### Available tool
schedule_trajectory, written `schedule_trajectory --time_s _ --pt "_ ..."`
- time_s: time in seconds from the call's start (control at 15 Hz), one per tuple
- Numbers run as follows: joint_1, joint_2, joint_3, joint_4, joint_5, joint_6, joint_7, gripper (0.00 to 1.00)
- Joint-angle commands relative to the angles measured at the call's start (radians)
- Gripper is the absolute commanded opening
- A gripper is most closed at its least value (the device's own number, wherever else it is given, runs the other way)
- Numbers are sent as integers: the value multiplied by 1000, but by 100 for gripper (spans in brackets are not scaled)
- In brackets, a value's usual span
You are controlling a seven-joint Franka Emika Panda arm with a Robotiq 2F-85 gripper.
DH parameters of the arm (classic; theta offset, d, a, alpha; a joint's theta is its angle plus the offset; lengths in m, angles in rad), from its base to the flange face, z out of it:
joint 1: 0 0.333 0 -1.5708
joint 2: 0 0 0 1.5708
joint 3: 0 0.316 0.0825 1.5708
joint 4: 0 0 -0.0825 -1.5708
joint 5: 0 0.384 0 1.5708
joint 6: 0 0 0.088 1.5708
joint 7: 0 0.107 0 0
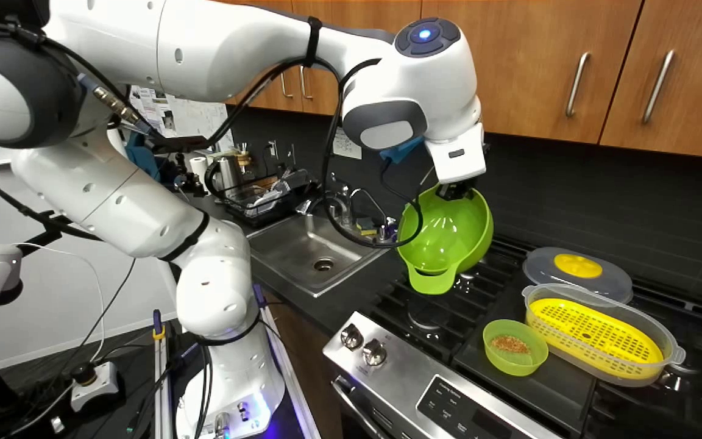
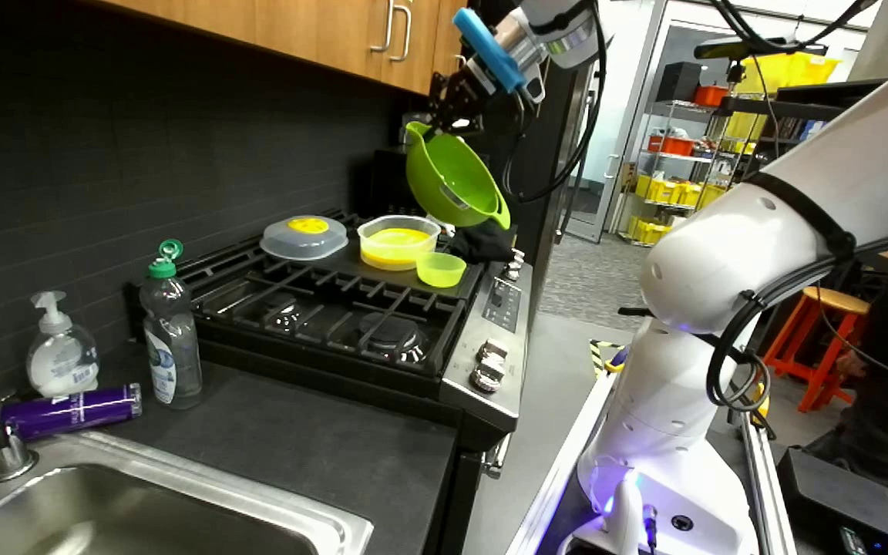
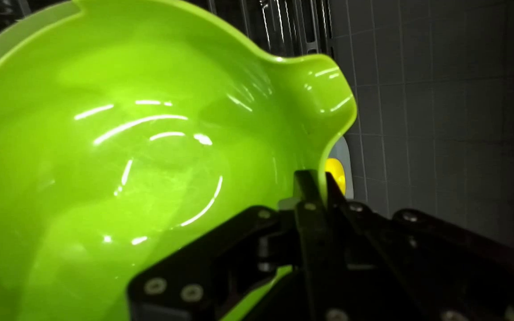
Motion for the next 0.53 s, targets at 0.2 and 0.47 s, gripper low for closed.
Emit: schedule_trajectory --time_s 0.2,0.47 --pt "-6 64 -7 91 -6 -54 -23 1" --pt "-9 113 -6 169 -22 -95 -17 1"
